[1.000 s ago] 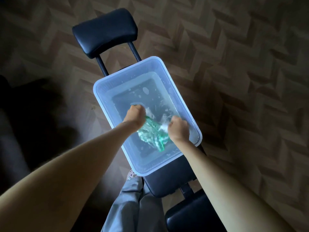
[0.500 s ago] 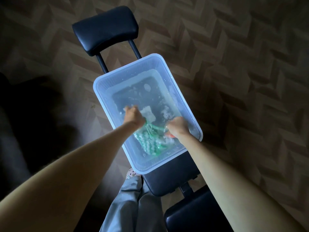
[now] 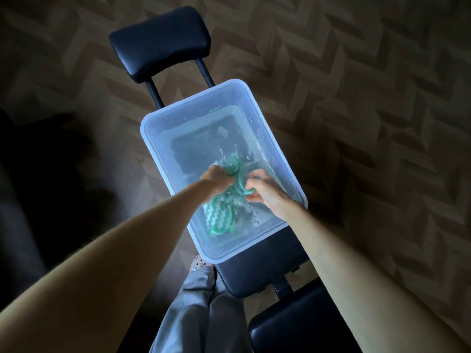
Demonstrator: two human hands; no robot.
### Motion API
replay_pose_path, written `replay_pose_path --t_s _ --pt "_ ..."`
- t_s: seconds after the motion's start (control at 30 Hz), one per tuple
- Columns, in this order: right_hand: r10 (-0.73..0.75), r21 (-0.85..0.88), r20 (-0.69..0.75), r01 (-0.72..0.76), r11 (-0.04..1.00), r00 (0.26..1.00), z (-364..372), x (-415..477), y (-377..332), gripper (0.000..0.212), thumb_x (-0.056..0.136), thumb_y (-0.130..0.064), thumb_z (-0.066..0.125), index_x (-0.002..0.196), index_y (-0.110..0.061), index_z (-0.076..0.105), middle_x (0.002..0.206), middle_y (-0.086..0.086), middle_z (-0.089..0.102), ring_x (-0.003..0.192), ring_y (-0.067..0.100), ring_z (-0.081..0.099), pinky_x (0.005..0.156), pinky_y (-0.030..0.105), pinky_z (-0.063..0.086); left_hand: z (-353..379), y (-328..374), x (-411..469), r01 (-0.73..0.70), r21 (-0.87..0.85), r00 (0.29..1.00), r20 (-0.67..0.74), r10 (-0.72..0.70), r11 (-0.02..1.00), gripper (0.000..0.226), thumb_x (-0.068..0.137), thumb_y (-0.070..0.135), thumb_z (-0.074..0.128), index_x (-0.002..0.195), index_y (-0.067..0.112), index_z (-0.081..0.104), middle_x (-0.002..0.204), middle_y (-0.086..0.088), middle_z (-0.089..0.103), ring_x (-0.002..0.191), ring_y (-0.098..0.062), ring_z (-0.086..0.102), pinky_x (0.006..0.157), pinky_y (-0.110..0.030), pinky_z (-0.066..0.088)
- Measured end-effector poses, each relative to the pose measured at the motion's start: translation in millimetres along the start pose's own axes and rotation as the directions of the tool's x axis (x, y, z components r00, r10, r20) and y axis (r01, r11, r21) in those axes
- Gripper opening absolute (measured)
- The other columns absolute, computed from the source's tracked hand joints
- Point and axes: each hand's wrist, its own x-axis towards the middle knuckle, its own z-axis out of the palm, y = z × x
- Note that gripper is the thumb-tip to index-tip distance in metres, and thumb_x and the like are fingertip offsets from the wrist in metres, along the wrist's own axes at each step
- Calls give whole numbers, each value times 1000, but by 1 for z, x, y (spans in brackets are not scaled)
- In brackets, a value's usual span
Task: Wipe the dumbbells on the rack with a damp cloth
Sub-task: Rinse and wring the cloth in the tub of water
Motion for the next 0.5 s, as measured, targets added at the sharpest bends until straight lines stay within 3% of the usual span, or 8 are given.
replay_pose_path --t_s 0.07,0.1,0.17,0.23,0.33,0.43,0.5 --pt "21 -404 115 28 914 993 -2 1 0 55 84 -5 52 137 -15 41 135 9 48 111 19 54 95 32 44 -2 -4 1 3 174 1000 -4 -2 985 27 91 16 52 112 0 58 92 -16 58 88 -28 59 62 -27 44" --pt "36 -595 142 56 801 989 0 2 1 58 86 -7 52 142 -14 38 143 8 43 123 21 47 101 33 40 -4 -7 1 -3 264 1000 -20 9 965 31 92 16 52 118 0 56 105 -18 58 102 -30 58 73 -30 45" --pt "19 -779 127 88 621 992 2 8 7 47 91 -9 48 138 -9 45 144 9 43 132 24 42 106 33 36 -10 -14 -1 -30 420 997 -52 57 907 36 93 14 50 125 -2 51 126 -20 50 119 -32 49 90 -31 42" --pt "-40 -816 22 41 577 999 2 13 12 37 93 -3 42 129 -5 55 136 14 52 125 28 48 97 30 41 -14 -21 1 -19 530 996 -59 60 848 37 92 9 49 126 -3 49 134 -20 38 124 -34 42 99 -35 38" --pt "-125 -748 -143 -24 663 982 -1 14 14 37 95 -6 40 129 -8 55 126 14 59 109 29 58 83 28 45 -17 -18 0 4 519 996 -79 44 855 41 88 5 50 129 3 50 137 -20 37 126 -33 42 101 -33 38" --pt "-21 -535 4 20 844 1000 4 8 7 39 96 -10 43 133 -15 52 110 10 64 80 21 63 81 32 54 -5 -11 -5 -162 453 987 86 138 876 35 88 6 50 123 8 55 130 -14 52 121 -27 50 91 -27 42" --pt "72 -583 93 -4 812 993 6 7 5 41 95 -5 43 135 -10 49 128 10 58 93 23 66 87 30 53 5 -11 -10 -179 485 975 201 91 856 34 89 7 47 123 5 54 127 -15 55 117 -28 52 88 -29 43"
